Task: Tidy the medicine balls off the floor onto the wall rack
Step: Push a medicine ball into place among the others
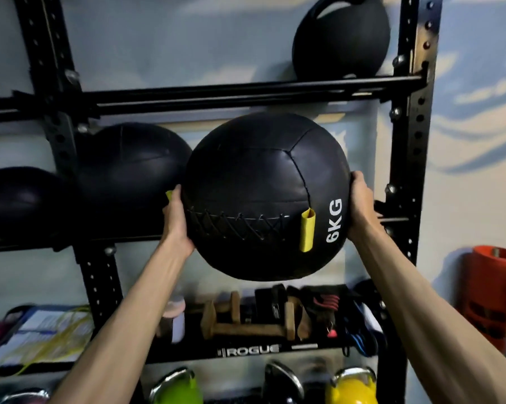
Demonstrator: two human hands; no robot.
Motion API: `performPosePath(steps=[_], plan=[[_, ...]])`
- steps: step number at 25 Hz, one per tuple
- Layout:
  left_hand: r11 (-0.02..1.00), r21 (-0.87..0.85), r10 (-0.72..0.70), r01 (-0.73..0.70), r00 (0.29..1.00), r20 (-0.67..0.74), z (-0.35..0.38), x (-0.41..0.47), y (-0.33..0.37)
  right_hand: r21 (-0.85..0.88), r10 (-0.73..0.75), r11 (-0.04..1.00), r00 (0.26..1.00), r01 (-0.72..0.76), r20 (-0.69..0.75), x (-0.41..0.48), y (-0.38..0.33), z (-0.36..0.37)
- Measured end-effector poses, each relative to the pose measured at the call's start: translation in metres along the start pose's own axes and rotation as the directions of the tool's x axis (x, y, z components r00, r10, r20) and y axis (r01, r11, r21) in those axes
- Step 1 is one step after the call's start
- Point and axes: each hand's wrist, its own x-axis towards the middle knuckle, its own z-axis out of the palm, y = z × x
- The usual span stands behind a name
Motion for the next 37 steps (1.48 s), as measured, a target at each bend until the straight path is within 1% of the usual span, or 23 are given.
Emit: performPosePath(steps=[3,6,8,9,12,14,17,19,21,22,24,27,32,34,35,36,37], plan=[[0.999,-0.032,0.041,-0.043,0.998,-0.053,0.017,0.040,0.017,-0.049,-0.076,0.996,0.996,0.079,0.055,0.038,-0.023,0.028],[0.997,-0.057,0.038,-0.045,0.993,-0.110,0.029,0.084,0.022,-0.039,-0.134,0.990,0.986,0.138,0.098,0.086,-0.029,0.050],[0.996,-0.074,0.036,-0.047,0.988,-0.153,0.033,0.112,0.018,0.000,-0.118,0.993,0.985,0.119,0.128,0.112,-0.024,0.062],[0.996,-0.075,0.029,-0.045,0.980,-0.195,0.033,0.122,0.014,0.024,-0.096,0.995,0.984,0.093,0.148,0.125,-0.017,0.066],[0.994,-0.072,0.055,-0.077,0.963,-0.266,0.032,0.139,-0.010,0.016,-0.022,1.000,0.984,0.019,0.175,0.161,0.024,0.068],[0.992,-0.044,0.101,-0.120,0.946,-0.309,0.035,0.139,-0.023,0.008,0.000,1.000,0.983,-0.002,0.185,0.177,0.052,0.064],[0.968,0.073,0.248,-0.238,0.890,-0.382,0.052,0.143,-0.021,-0.039,-0.086,0.995,0.972,0.096,0.219,0.194,0.066,0.069],[0.935,0.197,0.347,-0.293,0.868,-0.356,0.066,0.141,-0.022,-0.068,-0.137,0.985,0.961,0.158,0.240,0.199,0.069,0.073],[0.871,0.364,0.442,-0.331,0.852,-0.282,0.072,0.141,-0.035,-0.116,-0.192,0.968,0.955,0.222,0.224,0.197,0.078,0.078],[0.846,0.412,0.461,-0.338,0.852,-0.247,0.072,0.144,-0.046,-0.142,-0.204,0.961,0.954,0.238,0.220,0.197,0.082,0.081],[0.822,0.454,0.478,-0.344,0.850,-0.220,0.071,0.151,-0.061,-0.180,-0.209,0.952,0.954,0.249,0.215,0.198,0.089,0.085],[0.808,0.484,0.493,-0.336,0.836,-0.241,0.072,0.154,-0.065,-0.208,-0.202,0.948,0.960,0.241,0.193,0.204,0.091,0.088],[0.771,0.565,0.480,-0.294,0.851,-0.212,0.068,0.143,-0.060,-0.280,-0.186,0.931,0.965,0.233,0.183,0.194,0.094,0.080],[0.759,0.593,0.470,-0.268,0.857,-0.214,0.063,0.130,-0.071,-0.305,-0.233,0.911,0.957,0.278,0.175,0.174,0.102,0.068],[0.744,0.618,0.474,-0.254,0.853,-0.219,0.057,0.118,-0.080,-0.315,-0.268,0.896,0.947,0.312,0.176,0.160,0.107,0.060],[0.704,0.658,0.510,-0.268,0.835,-0.206,0.049,0.105,-0.092,-0.333,-0.309,0.875,0.935,0.351,0.176,0.143,0.111,0.051],[0.634,0.712,0.561,-0.301,0.813,-0.155,0.040,0.090,-0.107,-0.367,-0.348,0.845,0.921,0.389,0.174,0.125,0.119,0.042]])
